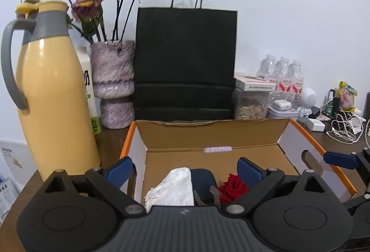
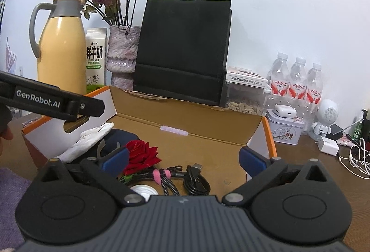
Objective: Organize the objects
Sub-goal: 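Move both grippers back toward the plush toy and purple cloth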
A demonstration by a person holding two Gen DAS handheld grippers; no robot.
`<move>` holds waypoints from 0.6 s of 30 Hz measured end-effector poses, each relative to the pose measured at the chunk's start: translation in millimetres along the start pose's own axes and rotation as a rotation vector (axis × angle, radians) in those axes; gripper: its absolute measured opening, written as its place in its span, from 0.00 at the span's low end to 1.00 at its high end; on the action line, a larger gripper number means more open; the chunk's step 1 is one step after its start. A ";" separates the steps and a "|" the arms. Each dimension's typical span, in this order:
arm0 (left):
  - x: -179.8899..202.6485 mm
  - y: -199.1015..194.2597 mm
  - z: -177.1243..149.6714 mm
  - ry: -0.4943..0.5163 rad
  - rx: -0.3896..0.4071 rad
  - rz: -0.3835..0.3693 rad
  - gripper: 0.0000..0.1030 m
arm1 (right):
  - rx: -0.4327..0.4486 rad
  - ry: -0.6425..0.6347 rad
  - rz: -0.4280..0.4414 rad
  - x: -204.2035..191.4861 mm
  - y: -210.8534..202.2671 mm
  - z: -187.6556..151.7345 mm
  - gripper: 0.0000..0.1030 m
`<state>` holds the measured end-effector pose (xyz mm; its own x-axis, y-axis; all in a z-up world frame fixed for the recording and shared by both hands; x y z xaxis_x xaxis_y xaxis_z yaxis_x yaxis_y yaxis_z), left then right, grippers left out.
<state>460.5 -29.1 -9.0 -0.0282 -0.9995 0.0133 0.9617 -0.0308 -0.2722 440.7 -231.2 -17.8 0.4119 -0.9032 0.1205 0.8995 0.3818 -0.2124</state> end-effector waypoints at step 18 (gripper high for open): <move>1.7 -62.1 -28.2 0.016 -0.011 0.031 0.94 | 0.032 -0.010 0.022 -25.5 -72.4 -13.6 1.00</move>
<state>393.1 -29.0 -19.1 -0.0029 -0.9999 -0.0108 0.9592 0.0003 -0.2829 363.1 -238.4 -18.7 0.4325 -0.8928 0.1260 0.8946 0.4075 -0.1834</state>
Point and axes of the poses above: each gripper's, at about its wrist camera, not at the fingertips, and y roughly the way its jaws point, x to its right, z to its top, the point moved 5 cm from there along y, roughly the way its jaws point, and after that the axes turned 8 degrees about x, right-handed, at the moved point
